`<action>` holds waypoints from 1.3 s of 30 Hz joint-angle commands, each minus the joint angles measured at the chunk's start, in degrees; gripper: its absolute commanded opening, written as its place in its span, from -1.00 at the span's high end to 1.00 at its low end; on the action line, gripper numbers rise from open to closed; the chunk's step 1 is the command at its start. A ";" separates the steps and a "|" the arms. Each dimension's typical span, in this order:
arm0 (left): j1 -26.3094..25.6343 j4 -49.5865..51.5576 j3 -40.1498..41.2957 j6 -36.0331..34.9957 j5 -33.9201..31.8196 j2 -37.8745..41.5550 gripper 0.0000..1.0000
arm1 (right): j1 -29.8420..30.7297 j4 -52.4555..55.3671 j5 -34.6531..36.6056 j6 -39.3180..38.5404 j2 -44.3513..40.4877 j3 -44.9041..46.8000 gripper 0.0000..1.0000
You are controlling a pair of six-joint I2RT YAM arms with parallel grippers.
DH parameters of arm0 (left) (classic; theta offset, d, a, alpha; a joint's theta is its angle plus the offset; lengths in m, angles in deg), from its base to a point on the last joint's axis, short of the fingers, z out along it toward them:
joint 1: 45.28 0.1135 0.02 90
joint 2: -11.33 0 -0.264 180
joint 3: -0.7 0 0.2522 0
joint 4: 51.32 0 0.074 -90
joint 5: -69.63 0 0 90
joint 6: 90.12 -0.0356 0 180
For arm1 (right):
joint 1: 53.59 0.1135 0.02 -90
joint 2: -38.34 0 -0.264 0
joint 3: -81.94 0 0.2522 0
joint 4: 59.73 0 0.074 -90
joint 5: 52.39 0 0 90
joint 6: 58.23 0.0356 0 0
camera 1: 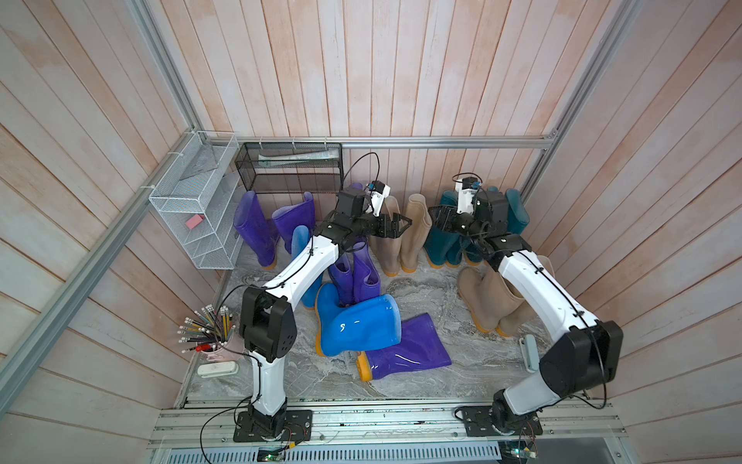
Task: Match and arrange rain boots in pairs
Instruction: Adjust the rain boot at the center of the board.
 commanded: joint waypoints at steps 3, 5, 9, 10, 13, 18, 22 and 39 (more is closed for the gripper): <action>-0.04 2.18 0.91 -1.56 -1.45 11.68 -1.00 | 3.90 -0.67 3.06 -0.46 -8.35 5.51 -0.15; 0.03 3.62 3.23 -2.47 -7.61 16.00 -1.00 | 6.89 -1.79 4.14 -0.70 -10.53 8.10 -0.16; 0.21 4.53 11.77 -3.41 -24.22 24.78 -1.00 | 13.71 -3.28 5.74 -1.72 -12.16 11.08 -0.18; 0.59 4.45 14.53 -3.18 -27.86 27.11 -1.00 | 15.32 -3.92 5.66 -1.72 -12.14 11.61 -0.20; 2.87 4.78 22.82 -0.46 -31.81 32.77 -1.00 | 20.44 -6.08 3.16 -2.75 -11.05 13.00 -0.29; 5.24 8.50 32.13 1.97 -33.24 38.68 -1.00 | 27.66 -4.73 2.78 -4.74 -5.89 11.51 -0.37; 5.31 9.87 36.22 3.70 -34.80 42.58 -0.99 | 29.88 -4.22 5.56 -5.19 -5.35 12.74 -0.38; 4.68 18.74 36.76 1.30 -50.95 47.31 -1.00 | 29.43 0.92 17.63 -2.22 -23.53 26.43 -0.50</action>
